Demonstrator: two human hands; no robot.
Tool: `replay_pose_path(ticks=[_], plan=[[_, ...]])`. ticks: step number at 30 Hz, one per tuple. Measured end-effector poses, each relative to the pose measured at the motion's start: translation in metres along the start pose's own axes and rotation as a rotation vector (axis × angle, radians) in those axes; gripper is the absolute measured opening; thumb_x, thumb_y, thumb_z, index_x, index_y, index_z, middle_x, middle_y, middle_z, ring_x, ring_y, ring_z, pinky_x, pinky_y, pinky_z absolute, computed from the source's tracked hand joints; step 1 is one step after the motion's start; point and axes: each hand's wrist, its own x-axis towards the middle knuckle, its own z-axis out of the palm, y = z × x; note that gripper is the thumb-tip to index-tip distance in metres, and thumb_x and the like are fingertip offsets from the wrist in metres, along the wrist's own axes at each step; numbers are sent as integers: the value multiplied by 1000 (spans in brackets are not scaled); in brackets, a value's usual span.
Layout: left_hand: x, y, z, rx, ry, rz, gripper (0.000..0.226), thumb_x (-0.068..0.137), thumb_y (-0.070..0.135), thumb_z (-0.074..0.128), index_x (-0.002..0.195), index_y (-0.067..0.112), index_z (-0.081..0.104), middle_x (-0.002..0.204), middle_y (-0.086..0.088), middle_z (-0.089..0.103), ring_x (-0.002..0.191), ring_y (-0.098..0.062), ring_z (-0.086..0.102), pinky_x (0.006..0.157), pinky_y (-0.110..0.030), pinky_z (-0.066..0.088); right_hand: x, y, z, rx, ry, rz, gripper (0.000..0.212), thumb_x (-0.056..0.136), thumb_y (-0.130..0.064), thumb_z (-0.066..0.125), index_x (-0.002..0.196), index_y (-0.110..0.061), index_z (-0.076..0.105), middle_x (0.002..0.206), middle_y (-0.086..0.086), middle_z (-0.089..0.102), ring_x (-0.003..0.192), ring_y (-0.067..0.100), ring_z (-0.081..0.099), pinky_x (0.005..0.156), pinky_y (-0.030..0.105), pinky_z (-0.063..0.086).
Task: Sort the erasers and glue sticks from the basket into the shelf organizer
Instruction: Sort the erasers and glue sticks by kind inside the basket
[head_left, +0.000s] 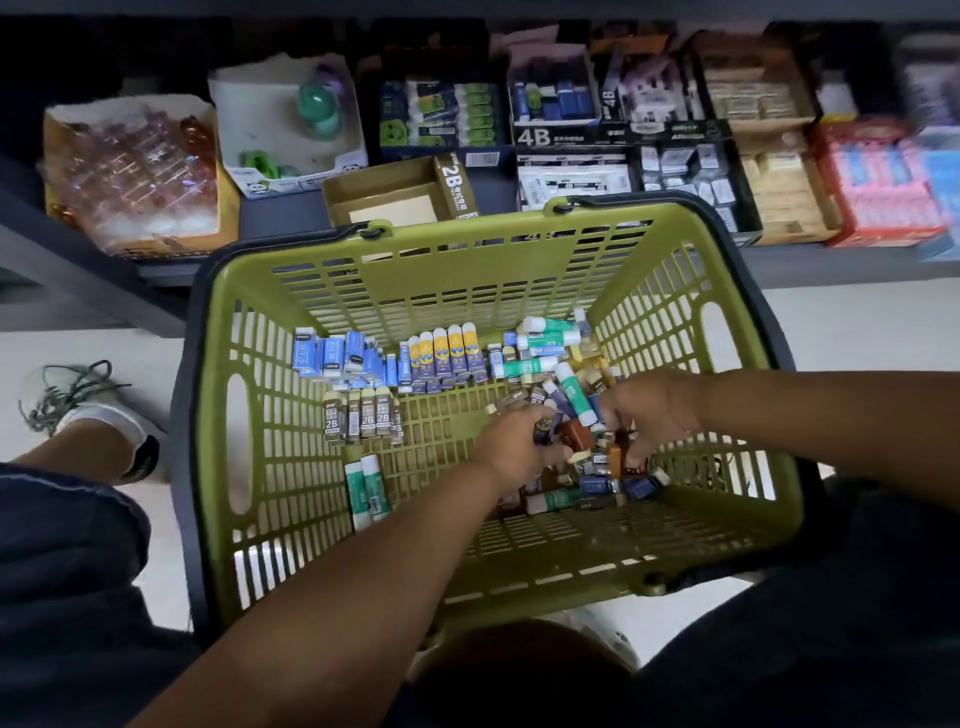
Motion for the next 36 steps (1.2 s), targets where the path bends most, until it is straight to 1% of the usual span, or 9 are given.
replay_pose_path(ticks=[3, 9, 12, 16, 20, 23, 28, 32, 36], plan=[[11, 11, 11, -31, 5, -26, 50, 80, 33, 77, 124, 17, 60, 123, -5, 58, 113, -23, 55, 89, -29, 43, 5, -4, 12, 40, 17, 48, 35, 76, -30, 77, 101, -21, 54, 104, -1, 59, 90, 16, 55, 78, 31, 47], [23, 17, 21, -28, -12, -75, 50, 73, 27, 83, 118, 17, 61, 113, -5, 62, 105, -24, 59, 92, -36, 48, 8, -6, 12, 167, -3, 85, 32, 75, -21, 79, 90, -20, 51, 105, 2, 59, 92, 18, 56, 62, 24, 40], [23, 14, 18, -15, 31, -60, 44, 74, 29, 82, 110, 18, 60, 108, -1, 54, 99, -20, 54, 82, -32, 45, 9, -3, 2, 301, -28, 59, 27, 74, -12, 80, 84, -18, 55, 104, 7, 62, 100, 28, 62, 78, 32, 50], [16, 12, 0, -163, 66, -64, 27, 77, 25, 80, 92, 14, 60, 96, -2, 56, 90, -20, 55, 70, -29, 38, 5, -5, -21, 443, 12, 18, 25, 75, -10, 78, 92, -13, 60, 82, -7, 57, 86, 17, 58, 74, 25, 46], [-6, -6, -40, -344, 167, -182, 27, 80, 31, 76, 96, 13, 64, 102, 1, 66, 95, -15, 59, 77, -27, 40, 15, -14, -33, 657, 102, -27, 22, 75, -8, 79, 89, -15, 63, 78, -5, 62, 76, 14, 61, 75, 27, 48], [-34, -34, -58, -331, 148, -280, 16, 86, 29, 70, 93, 15, 68, 104, 1, 68, 92, -13, 59, 85, -29, 44, 35, -41, -23, 681, 136, -67, 26, 75, -6, 78, 99, -11, 66, 88, -2, 65, 90, 19, 64, 88, 33, 52], [-54, -62, -59, -312, 141, -426, 27, 90, 24, 66, 115, 14, 67, 114, -1, 66, 76, -9, 57, 62, -21, 43, 72, -89, 11, 671, 207, -124, 26, 78, -7, 75, 102, -12, 67, 96, -3, 61, 95, 16, 62, 91, 30, 51], [-50, -63, -60, -306, 128, -439, 34, 91, 27, 65, 123, 16, 63, 122, 1, 63, 92, -12, 58, 70, -22, 42, 85, -98, 26, 574, 205, -140, 21, 82, -12, 72, 103, -16, 69, 106, -2, 63, 93, 12, 58, 88, 26, 48], [-49, -61, -62, -383, 85, -439, 29, 86, 24, 71, 115, 20, 67, 121, 1, 65, 102, -14, 60, 86, -25, 45, 83, -93, 25, 564, 199, -150, 23, 83, -14, 71, 105, -18, 67, 107, -5, 57, 98, 13, 56, 89, 26, 46]])
